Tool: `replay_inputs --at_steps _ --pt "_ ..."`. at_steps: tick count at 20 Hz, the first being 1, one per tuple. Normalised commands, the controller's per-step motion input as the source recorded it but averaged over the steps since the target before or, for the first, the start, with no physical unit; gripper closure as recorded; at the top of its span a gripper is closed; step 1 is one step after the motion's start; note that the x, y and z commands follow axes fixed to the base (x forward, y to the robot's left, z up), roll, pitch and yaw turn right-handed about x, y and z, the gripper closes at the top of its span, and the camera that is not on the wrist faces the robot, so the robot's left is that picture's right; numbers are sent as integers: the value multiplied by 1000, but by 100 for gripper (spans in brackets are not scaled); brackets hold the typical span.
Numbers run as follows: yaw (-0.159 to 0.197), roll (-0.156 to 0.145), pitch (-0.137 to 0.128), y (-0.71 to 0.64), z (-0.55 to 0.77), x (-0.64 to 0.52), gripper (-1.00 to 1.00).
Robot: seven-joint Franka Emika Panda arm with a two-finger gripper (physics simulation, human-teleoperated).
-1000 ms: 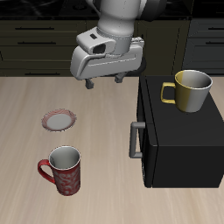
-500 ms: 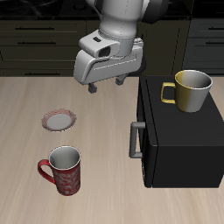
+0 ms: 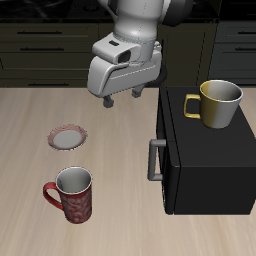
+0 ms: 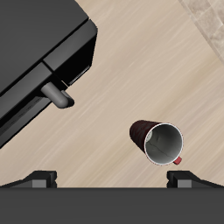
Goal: Open the microwave and place the red mug in it
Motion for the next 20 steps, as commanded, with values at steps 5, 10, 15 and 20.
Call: replay_inputs --at_steps 5,10,15,20 --pt "74 -5 -47 31 32 136 -100" --pt "57 -4 -19 82 -7 84 -100" --pt "97 35 -5 278 -158 81 -100" --pt "73 19 4 200 -227 86 -100"
